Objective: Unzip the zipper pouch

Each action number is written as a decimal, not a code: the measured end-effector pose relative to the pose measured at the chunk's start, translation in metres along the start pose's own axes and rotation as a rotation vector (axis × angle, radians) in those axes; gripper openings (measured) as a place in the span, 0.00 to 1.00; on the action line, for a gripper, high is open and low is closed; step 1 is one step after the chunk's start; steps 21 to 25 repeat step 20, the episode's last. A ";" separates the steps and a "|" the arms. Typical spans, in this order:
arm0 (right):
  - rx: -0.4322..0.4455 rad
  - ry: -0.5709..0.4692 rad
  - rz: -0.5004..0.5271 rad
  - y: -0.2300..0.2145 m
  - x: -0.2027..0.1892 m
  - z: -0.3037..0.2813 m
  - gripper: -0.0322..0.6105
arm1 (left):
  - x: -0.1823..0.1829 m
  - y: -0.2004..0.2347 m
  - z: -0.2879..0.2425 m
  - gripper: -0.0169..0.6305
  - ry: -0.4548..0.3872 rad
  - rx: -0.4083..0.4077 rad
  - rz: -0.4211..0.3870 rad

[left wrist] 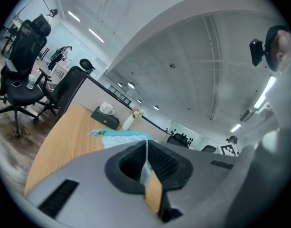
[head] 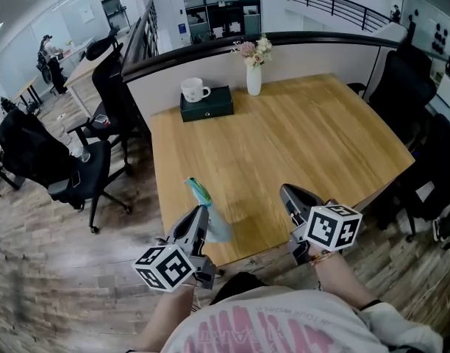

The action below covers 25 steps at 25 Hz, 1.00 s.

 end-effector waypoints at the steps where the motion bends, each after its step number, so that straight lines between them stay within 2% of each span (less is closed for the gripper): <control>1: -0.002 0.005 -0.001 -0.001 -0.001 -0.001 0.04 | -0.001 0.000 -0.001 0.05 0.004 0.000 0.002; 12: 0.008 0.061 0.001 -0.010 -0.007 -0.015 0.04 | -0.003 0.014 -0.009 0.05 0.007 0.024 0.026; 25: 0.018 0.075 -0.018 -0.018 -0.009 -0.029 0.04 | -0.005 0.021 -0.018 0.05 0.012 0.031 0.037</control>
Point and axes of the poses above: the fingertips, and each gripper's own axes: z backward along the fingers, y to its left, x out of its top, the point moved 4 cm from there along z, backward along the fingers, and after that the axes turned 4 degrees about y, right-handed, at the moved point
